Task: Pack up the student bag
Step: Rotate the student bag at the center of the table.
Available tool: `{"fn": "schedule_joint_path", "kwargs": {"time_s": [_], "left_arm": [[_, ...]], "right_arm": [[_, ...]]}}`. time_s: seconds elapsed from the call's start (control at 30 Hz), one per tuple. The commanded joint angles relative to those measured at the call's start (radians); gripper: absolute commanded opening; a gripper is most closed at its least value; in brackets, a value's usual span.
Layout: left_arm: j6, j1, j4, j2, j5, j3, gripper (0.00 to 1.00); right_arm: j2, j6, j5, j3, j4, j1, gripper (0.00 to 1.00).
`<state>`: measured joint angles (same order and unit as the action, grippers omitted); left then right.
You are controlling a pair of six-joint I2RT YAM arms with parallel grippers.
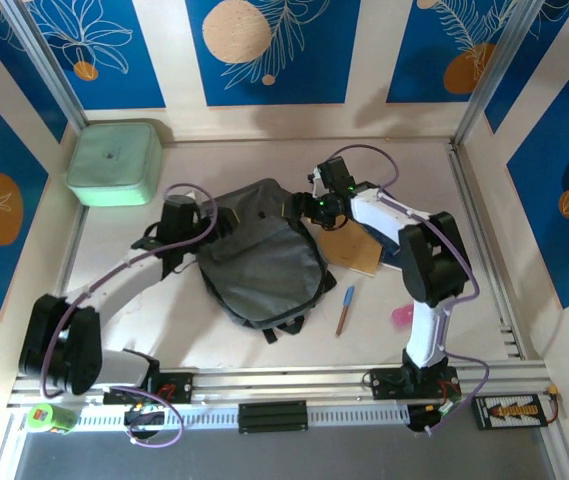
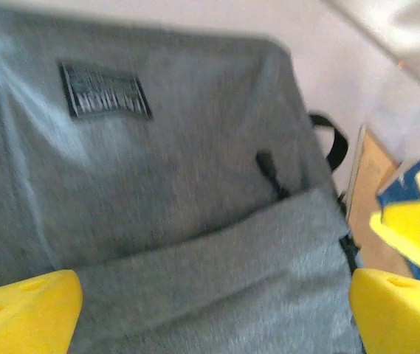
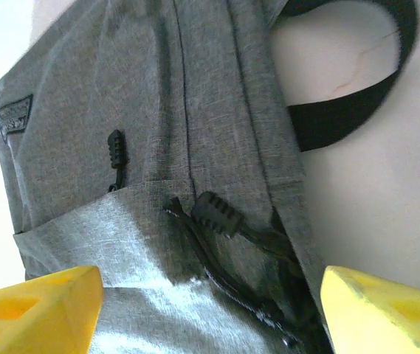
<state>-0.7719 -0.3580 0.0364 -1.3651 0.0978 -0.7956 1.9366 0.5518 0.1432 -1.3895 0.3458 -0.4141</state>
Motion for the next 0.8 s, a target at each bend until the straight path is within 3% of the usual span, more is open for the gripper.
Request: {"fn": "schedule_joint_path", "kwargs": {"time_s": [0.0, 0.27, 0.5, 0.63, 0.77], "left_arm": [[-0.079, -0.014, -0.009, -0.067, 0.025, 0.001, 0.91], [0.01, 0.019, 0.059, -0.277, -0.019, -0.147, 0.91], [0.141, 0.083, 0.144, -0.558, 0.069, -0.428, 0.9], [0.198, 0.083, 0.199, -0.653, 0.074, -0.591, 0.9], [0.227, 0.083, 0.25, -0.619, 0.065, -0.673, 0.9]], "right_arm": [[0.053, 0.009, 0.081, -0.064, 0.09, -0.012, 0.75], [0.02, 0.08, 0.195, 0.06, 0.018, -0.054, 0.74], [-0.026, 0.243, 0.333, 0.203, -0.196, -0.139, 0.74], [-0.052, 0.258, 0.291, 0.191, -0.2, -0.171, 0.73], [-0.147, 0.264, 0.19, 0.223, -0.193, -0.132, 0.73]]}}
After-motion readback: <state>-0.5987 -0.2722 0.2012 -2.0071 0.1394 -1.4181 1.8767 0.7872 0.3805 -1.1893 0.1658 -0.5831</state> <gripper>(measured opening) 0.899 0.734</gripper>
